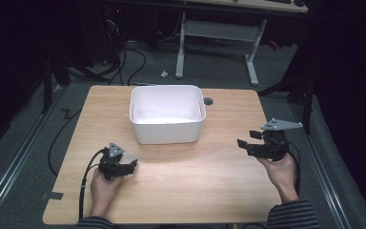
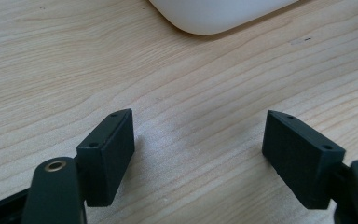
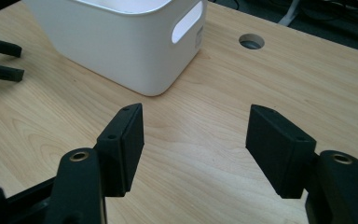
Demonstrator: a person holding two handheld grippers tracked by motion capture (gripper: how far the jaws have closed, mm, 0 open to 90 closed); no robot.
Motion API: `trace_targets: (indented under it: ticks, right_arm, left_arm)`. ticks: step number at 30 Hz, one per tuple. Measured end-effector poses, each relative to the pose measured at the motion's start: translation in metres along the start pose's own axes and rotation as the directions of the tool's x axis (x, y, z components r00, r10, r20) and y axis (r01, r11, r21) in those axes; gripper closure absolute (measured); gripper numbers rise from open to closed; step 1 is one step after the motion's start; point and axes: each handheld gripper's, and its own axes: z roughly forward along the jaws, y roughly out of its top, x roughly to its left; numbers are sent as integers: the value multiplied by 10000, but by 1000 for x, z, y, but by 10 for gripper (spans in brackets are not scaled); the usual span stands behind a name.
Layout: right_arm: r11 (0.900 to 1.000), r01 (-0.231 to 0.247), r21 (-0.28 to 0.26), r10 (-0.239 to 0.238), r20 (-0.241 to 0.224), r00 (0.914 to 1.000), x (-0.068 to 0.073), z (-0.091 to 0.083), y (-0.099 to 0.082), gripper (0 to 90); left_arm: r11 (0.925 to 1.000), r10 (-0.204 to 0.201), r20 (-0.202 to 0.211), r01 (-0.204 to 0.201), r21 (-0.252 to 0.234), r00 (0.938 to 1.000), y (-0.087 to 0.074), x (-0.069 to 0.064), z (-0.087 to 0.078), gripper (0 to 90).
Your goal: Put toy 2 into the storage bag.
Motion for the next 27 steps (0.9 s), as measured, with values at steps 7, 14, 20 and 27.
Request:
trace_targets:
  ticks: [7,14,20,27]
  right_arm:
    - [9990,-443,81,443,41,9990,-4,5,-19,373]
    - [9956,-930,91,931,-26,9957,-8,13,-40,376]
    - [9925,-1214,167,1215,-56,9926,-8,23,-54,377]
    - [9899,-1348,439,1349,4,9909,-6,46,-72,378]
  left_arm:
    - [10000,3,0,-3,2,10000,0,0,0,254]
    - [10000,-8,0,8,-6,10000,0,0,0,254]
    - [10000,3,0,-3,3,10000,0,0,0,254]
    - [10000,6,0,-6,5,10000,0,0,0,253]
